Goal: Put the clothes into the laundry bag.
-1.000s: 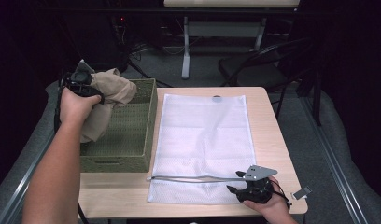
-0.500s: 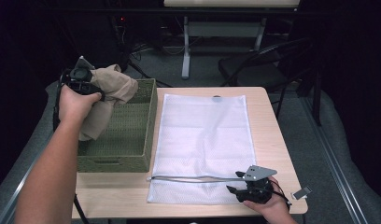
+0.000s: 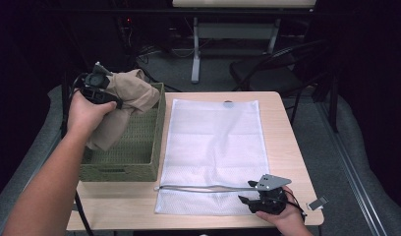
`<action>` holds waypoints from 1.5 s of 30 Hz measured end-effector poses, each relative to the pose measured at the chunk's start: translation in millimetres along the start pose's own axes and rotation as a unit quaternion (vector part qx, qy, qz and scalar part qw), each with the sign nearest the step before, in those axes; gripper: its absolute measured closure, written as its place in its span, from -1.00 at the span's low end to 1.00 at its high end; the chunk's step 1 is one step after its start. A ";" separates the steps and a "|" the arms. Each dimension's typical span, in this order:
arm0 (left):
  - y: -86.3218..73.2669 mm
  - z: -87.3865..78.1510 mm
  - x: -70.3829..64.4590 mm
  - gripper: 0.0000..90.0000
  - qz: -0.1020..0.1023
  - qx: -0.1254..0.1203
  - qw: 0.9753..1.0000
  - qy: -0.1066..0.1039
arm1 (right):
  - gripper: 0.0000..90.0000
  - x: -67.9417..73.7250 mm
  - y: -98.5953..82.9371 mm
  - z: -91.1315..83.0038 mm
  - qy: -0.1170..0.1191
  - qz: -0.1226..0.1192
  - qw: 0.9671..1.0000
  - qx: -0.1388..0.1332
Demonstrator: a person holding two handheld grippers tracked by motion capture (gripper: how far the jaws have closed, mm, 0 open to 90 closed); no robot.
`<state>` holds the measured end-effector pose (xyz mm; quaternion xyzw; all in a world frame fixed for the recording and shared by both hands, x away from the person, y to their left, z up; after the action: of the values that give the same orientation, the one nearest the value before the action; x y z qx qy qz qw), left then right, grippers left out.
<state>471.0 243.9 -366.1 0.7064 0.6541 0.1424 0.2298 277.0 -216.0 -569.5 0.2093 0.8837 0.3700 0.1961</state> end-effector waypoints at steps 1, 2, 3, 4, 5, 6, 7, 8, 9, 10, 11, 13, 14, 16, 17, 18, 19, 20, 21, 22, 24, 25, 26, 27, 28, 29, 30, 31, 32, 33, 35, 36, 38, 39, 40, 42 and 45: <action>0.0 0.0 0.0 0.34 0.000 0.000 1.000 0.000 | -0.18 0.0 0.0 0.2 0.001 -0.001 1.000 0.000; -0.6 -1.0 -2.2 0.34 0.004 0.001 1.000 -0.004 | -0.18 -0.1 -0.1 0.1 0.001 -0.002 1.000 0.001; -1.4 -1.8 -4.8 0.34 0.007 0.000 1.000 -0.006 | -0.18 0.1 -0.1 0.1 0.001 -0.002 1.000 0.000; -3.1 -3.3 -10.0 0.34 0.015 -0.001 1.000 -0.011 | -0.18 0.0 -0.1 0.3 0.001 -0.003 1.000 -0.001; -3.1 -3.3 -10.0 0.34 0.015 -0.001 1.000 -0.011 | -0.18 -0.1 -0.1 0.4 0.000 -0.004 1.000 -0.002; -3.9 -3.9 -12.5 0.34 0.020 0.000 1.000 -0.014 | -0.18 -0.1 -0.1 0.4 0.000 -0.004 1.000 -0.002; -4.9 -4.5 -15.3 0.34 0.024 0.000 1.000 -0.017 | -0.18 0.0 -0.1 0.2 0.001 -0.003 1.000 -0.001; -6.6 -5.8 -20.6 0.34 0.035 0.001 0.999 -0.021 | -0.18 0.0 0.0 -0.2 0.000 -0.003 1.000 0.001; -6.6 -5.8 -20.6 0.34 0.035 0.001 0.999 -0.021 | -0.18 0.0 0.0 -0.1 0.000 -0.003 1.000 0.001; -7.4 -6.5 -23.3 0.34 0.040 0.000 0.999 -0.023 | -0.18 0.0 0.0 -0.1 0.000 -0.003 1.000 0.001; -8.3 -7.1 -26.0 0.34 0.042 0.000 0.999 -0.025 | -0.18 0.0 -0.1 0.0 0.000 -0.004 1.000 0.001; -10.1 -8.4 -31.5 0.34 0.049 0.001 0.998 -0.027 | -0.18 -2.0 -0.2 -2.2 -0.004 -0.017 1.000 0.016; -11.7 -9.6 -36.4 0.34 0.053 -0.001 0.998 -0.031 | -0.18 -1.5 -0.2 -1.7 -0.002 -0.013 1.000 0.012; -13.4 -10.5 -40.7 0.34 0.061 0.000 0.998 -0.034 | -0.17 0.0 0.1 -0.5 0.004 0.000 1.000 0.001; -14.3 -10.7 -43.1 0.34 0.063 0.000 0.997 -0.036 | -0.15 -0.1 -0.1 -0.2 0.009 0.004 1.000 -0.001; -15.2 -11.1 -45.0 0.34 0.068 0.002 0.997 -0.037 | -0.14 0.1 0.1 -0.1 0.012 0.006 1.000 -0.002; -15.2 -11.1 -45.0 0.34 0.068 0.002 0.997 -0.037 | -0.14 0.1 0.1 -0.1 0.012 0.006 1.000 -0.002; -17.0 -11.5 -49.5 0.34 0.073 0.001 0.997 -0.040 | -0.10 0.9 0.6 -0.4 0.014 0.006 1.000 -0.003; -17.8 -11.7 -51.5 0.34 0.077 0.001 0.996 -0.041 | -0.07 0.3 0.9 -1.8 0.014 -0.003 1.000 0.003; -17.8 -11.7 -51.5 0.34 0.077 0.001 0.996 -0.041 | -0.07 0.3 0.9 -1.8 0.014 -0.003 1.000 0.003; -20.4 -11.9 -57.7 0.34 0.085 0.002 0.995 -0.047 | 0.00 3.5 2.5 -1.3 0.023 -0.003 1.000 -0.015; -20.4 -11.9 -57.7 0.34 0.085 0.002 0.995 -0.047 | 0.00 3.5 2.5 -1.3 0.023 -0.003 1.000 -0.015; -22.2 -11.8 -61.4 0.34 0.090 0.002 0.995 -0.051 | 0.00 5.0 3.5 -2.2 0.023 -0.010 1.000 -0.011; -22.2 -11.8 -61.4 0.34 0.090 0.002 0.995 -0.051 | 0.00 5.2 4.3 -1.9 0.023 -0.011 1.000 -0.015; -24.4 -11.8 -64.8 0.34 0.094 0.002 0.994 -0.055 | 0.00 4.8 4.9 -2.3 0.024 -0.012 0.999 -0.016; -24.4 -11.8 -64.8 0.34 0.094 0.002 0.994 -0.055 | -0.02 3.9 5.2 -2.7 0.031 -0.010 0.999 -0.017; -26.8 -12.2 -67.8 0.34 0.099 0.004 0.993 -0.060 | -0.02 3.3 5.3 -2.8 0.038 -0.002 0.999 -0.015; -26.8 -12.2 -67.8 0.34 0.099 0.004 0.993 -0.060 | -0.02 3.3 5.3 -2.8 0.038 -0.002 0.999 -0.015; -27.9 -12.5 -69.0 0.34 0.101 0.003 0.993 -0.062 | -0.02 2.5 5.1 -2.9 0.040 -0.004 0.999 -0.012; -28.8 -12.9 -70.2 0.34 0.102 0.003 0.993 -0.065 | -0.02 2.1 5.5 -3.7 0.038 -0.008 0.999 -0.010; -30.7 -14.1 -72.5 0.34 0.105 0.002 0.992 -0.067 | -0.02 1.1 11.0 -8.4 0.031 -0.024 0.999 -0.006; -31.5 -15.1 -73.4 0.34 0.108 0.002 0.992 -0.066 | -0.02 0.3 13.5 -10.1 0.028 -0.025 0.999 -0.006; -33.0 -17.1 -75.4 0.34 0.110 0.001 0.991 -0.070 | -0.02 -2.6 18.7 -13.8 0.028 -0.025 0.999 -0.010; -33.8 -18.1 -76.3 0.34 0.111 -0.001 0.991 -0.071 | -0.02 -4.5 21.2 -15.2 0.024 -0.026 0.999 -0.009; -35.6 -19.3 -78.1 0.34 0.114 -0.002 0.991 -0.073 | -0.02 -7.3 23.7 -16.6 0.021 -0.031 0.999 -0.005; -36.4 -19.7 -78.8 0.34 0.119 0.001 0.990 -0.073 | -0.01 -10.0 26.5 -17.4 0.021 -0.032 0.999 -0.004; -38.9 -19.9 -81.6 0.34 0.124 0.003 0.990 -0.073 | 0.00 -19.3 36.3 -18.7 0.023 -0.035 0.999 -0.002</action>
<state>419.2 167.3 -360.9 0.7914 0.5430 0.1158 0.2558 291.9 -213.4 -526.9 0.1694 0.8938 0.3700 0.1886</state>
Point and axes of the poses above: each handheld gripper's, and its own axes: z roughly forward along the jaws, y roughly out of its top, x roughly to its left, the point moved 3 cm from there along z, roughly forward along the jaws, and after that the axes turned 13 degrees about -z, right-handed, at the moved point
